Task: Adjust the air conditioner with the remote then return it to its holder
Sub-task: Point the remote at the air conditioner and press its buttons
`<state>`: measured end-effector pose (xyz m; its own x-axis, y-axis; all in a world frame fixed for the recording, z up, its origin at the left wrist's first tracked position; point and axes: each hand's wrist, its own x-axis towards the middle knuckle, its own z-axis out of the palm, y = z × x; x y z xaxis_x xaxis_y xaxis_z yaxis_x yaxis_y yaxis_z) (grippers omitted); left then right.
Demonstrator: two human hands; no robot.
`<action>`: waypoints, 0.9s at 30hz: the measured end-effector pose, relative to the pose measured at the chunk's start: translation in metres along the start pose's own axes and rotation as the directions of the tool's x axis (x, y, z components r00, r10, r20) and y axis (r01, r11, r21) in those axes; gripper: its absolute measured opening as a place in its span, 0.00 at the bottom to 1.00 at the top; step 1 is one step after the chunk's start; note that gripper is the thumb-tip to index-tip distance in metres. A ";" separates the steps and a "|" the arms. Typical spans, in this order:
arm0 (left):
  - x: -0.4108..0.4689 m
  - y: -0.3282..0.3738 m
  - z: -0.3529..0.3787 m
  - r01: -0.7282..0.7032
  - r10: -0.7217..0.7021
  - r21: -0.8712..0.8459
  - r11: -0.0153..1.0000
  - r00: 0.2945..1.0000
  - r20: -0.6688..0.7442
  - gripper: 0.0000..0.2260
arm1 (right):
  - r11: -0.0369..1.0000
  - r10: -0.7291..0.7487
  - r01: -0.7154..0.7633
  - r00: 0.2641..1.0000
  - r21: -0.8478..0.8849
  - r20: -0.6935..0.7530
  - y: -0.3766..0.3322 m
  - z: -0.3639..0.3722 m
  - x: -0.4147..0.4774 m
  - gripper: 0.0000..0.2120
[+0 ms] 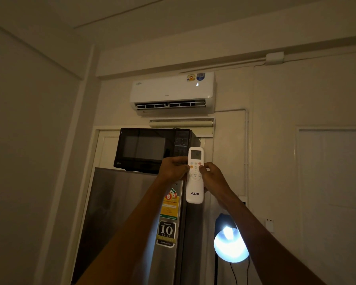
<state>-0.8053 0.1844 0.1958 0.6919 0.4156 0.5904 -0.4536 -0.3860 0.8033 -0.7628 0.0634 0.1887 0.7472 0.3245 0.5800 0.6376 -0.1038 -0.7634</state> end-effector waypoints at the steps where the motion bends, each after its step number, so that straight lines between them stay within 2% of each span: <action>1: 0.000 0.001 0.000 -0.009 0.009 0.003 1.000 1.000 -0.002 0.16 | 1.000 -0.003 0.003 1.000 -0.001 -0.004 -0.001 0.000 0.000 0.16; 27: -0.014 0.019 0.000 -0.037 0.036 0.038 0.999 0.998 0.047 0.18 | 1.000 0.004 -0.004 0.999 -0.001 -0.047 -0.014 -0.007 -0.004 0.16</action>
<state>-0.8235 0.1712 0.2027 0.7009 0.3625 0.6143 -0.4574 -0.4325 0.7770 -0.7740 0.0570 0.1991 0.7576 0.2792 0.5900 0.6351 -0.1064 -0.7651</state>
